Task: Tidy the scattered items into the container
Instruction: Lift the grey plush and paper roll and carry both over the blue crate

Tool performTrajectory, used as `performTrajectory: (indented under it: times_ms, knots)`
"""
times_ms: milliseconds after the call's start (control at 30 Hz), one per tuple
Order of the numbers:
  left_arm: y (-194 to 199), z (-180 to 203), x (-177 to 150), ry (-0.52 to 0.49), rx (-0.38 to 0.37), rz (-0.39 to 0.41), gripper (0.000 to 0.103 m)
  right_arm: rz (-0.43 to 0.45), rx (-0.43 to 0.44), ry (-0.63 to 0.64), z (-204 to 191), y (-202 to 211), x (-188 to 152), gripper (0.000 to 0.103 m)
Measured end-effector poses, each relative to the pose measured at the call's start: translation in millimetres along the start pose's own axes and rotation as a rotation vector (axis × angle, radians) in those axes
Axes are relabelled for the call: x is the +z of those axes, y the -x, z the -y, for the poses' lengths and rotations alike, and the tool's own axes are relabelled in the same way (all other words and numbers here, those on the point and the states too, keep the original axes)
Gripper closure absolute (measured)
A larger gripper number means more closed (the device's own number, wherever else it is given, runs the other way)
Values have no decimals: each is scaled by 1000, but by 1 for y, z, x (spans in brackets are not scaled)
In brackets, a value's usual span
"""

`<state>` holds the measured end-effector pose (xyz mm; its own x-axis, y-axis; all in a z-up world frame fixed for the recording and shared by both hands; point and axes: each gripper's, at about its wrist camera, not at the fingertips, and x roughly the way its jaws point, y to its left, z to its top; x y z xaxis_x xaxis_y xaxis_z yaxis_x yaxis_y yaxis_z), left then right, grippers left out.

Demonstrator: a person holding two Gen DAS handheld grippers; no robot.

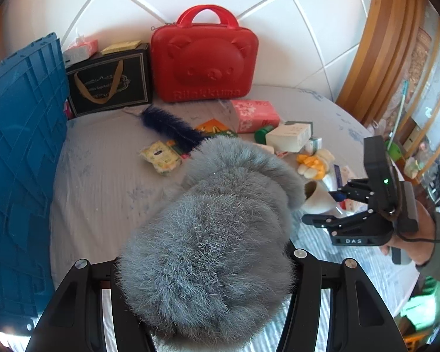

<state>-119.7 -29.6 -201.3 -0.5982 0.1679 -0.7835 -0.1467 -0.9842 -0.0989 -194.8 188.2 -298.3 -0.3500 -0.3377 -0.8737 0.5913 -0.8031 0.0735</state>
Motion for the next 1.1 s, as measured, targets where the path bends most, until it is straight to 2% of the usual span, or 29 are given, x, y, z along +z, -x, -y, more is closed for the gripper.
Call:
performTrajectory:
  times_ms: [233, 533, 833, 1100]
  knots:
    - [35, 12, 16, -22, -20, 65, 47, 146, -55, -120, -14, 80, 15, 56]
    - [84, 23, 44, -82, -50, 155, 47, 255, -149, -209, -21, 183, 14, 57]
    - [124, 20, 55, -136, -97, 213, 47, 324, -241, -305, -50, 251, 1, 57]
    - [151, 16, 53, -170, -150, 242, 47, 367, -317, -366, -83, 288, -4, 57]
